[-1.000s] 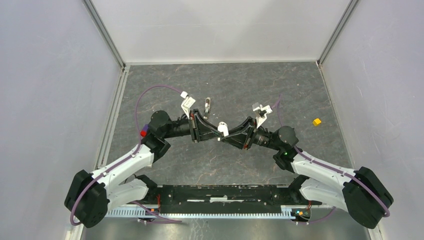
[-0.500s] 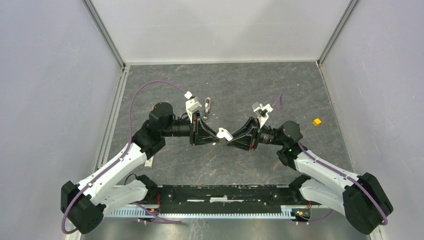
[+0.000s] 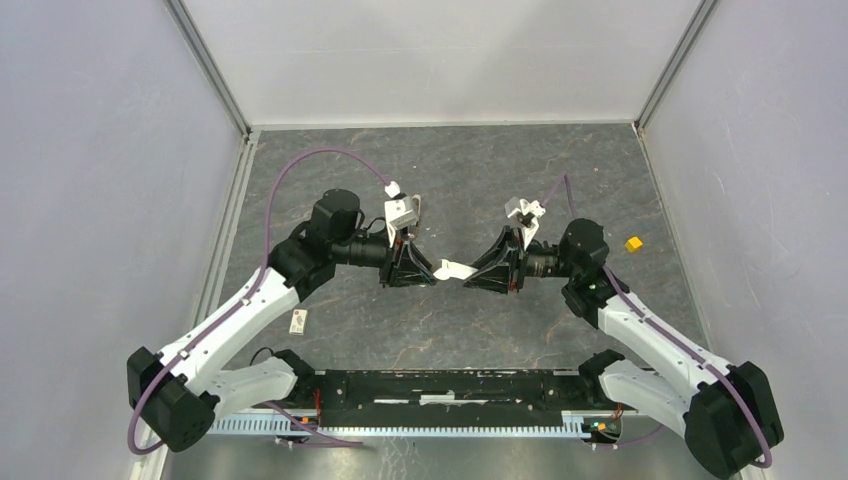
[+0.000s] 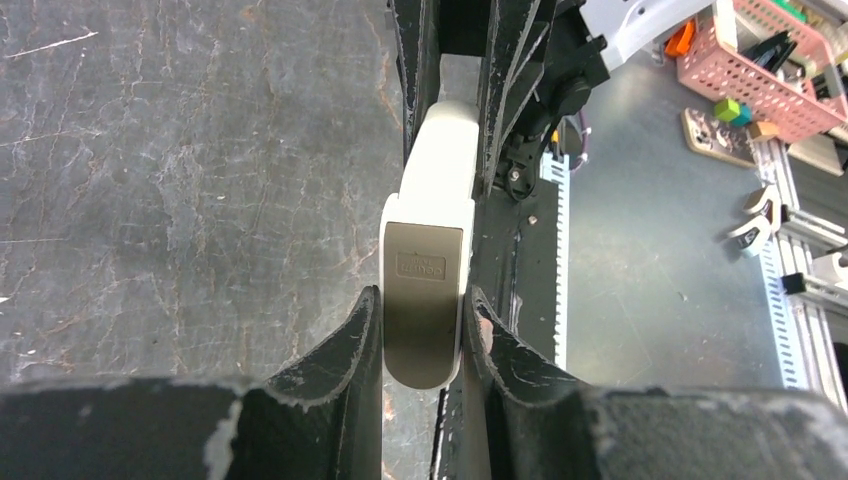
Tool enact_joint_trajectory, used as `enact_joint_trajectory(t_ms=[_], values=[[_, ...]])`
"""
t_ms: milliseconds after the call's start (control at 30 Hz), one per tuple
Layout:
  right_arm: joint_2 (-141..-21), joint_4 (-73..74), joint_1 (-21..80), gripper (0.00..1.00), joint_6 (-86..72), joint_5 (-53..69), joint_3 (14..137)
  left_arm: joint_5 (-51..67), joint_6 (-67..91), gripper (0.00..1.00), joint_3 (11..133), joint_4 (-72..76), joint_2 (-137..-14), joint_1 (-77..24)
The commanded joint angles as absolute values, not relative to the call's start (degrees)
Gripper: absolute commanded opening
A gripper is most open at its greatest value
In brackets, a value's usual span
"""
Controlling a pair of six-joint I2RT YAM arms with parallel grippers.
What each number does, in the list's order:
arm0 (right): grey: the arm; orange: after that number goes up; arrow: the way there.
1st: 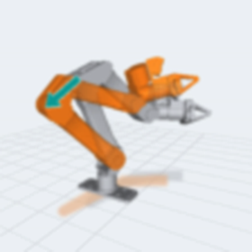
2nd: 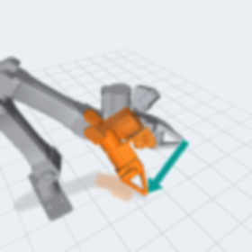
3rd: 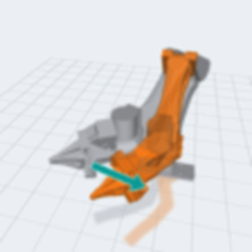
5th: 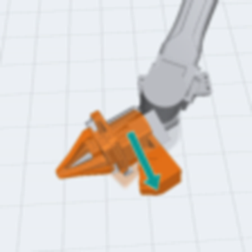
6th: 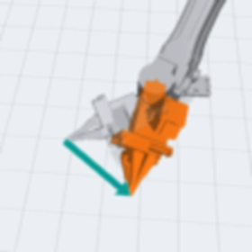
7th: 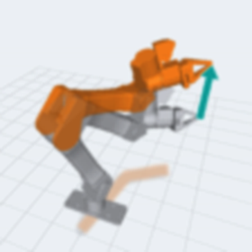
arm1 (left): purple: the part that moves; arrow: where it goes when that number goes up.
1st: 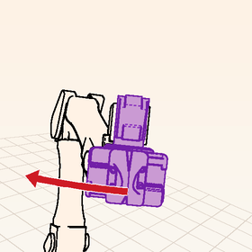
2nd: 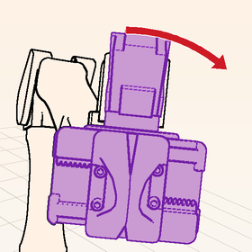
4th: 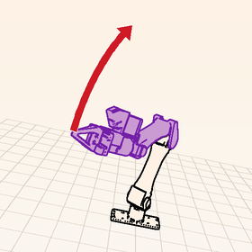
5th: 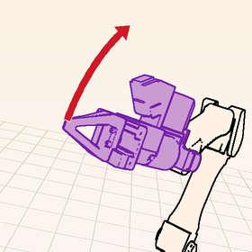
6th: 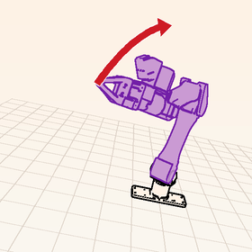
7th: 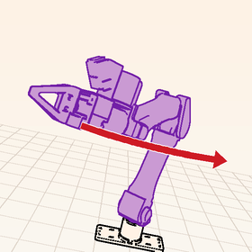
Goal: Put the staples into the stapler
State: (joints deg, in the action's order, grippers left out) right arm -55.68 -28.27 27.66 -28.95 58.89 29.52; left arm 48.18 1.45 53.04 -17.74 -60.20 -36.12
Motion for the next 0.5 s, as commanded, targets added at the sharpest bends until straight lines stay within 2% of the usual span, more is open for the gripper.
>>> enact_joint_trajectory(t_ms=[0,67,233,467], values=[[-55.9,-21.7,25.4,0.21,-22.0,58.3,34.7,48.3,-5.7,0.02,56.3,-27.6,-61.9,-34.9],[-56.0,-21.4,25.4,0.24,-21.8,57.7,35.2,46.8,-5.0,0.02,56.3,-27.1,-62.3,-35.0],[-53.4,-23.7,25.4,0.55,-25.3,48.9,31.5,40.9,7.3,0.02,53.3,-16.9,-61.3,-34.9],[-45.9,-48.4,25.5,0.83,-45.8,35.2,17.1,34.4,24.2,0.02,48.1,-1.0,-58.2,-35.0]])
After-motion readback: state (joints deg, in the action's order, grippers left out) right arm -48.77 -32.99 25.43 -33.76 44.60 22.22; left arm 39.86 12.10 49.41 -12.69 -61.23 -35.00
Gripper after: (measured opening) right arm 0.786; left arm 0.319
